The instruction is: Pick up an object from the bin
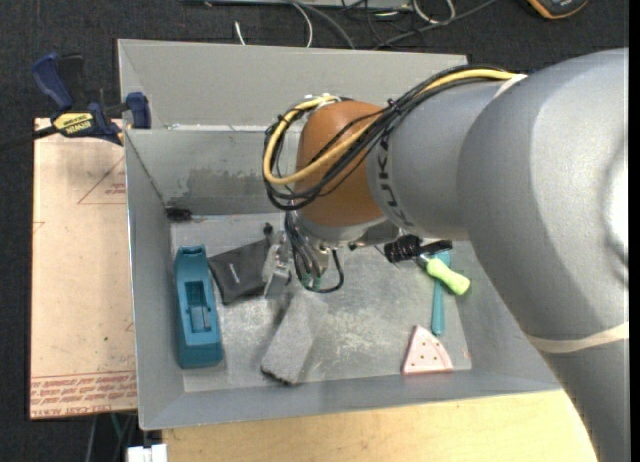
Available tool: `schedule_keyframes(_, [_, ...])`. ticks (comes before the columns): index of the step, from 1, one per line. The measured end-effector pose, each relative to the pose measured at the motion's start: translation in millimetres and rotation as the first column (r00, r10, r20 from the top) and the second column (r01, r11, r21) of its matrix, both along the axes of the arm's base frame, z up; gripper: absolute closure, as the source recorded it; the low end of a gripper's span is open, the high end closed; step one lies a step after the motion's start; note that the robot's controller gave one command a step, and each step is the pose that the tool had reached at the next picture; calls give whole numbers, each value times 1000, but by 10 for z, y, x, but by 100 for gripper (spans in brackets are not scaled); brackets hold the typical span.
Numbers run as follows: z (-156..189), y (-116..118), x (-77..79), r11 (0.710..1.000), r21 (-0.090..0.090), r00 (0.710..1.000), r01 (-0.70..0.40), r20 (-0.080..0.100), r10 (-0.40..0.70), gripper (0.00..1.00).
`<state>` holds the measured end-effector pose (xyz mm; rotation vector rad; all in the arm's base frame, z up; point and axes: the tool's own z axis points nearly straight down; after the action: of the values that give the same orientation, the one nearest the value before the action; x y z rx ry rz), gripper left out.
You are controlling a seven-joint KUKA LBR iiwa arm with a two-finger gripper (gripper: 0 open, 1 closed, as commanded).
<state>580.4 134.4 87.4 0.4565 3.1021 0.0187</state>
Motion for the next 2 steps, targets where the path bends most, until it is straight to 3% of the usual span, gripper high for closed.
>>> schedule_keyframes(1, [546,-1,-6,1000,0,1000,-1,-2,1,100])
schedule_keyframes(2, [878,2,5,1000,1,1000,-2,2,2,100])
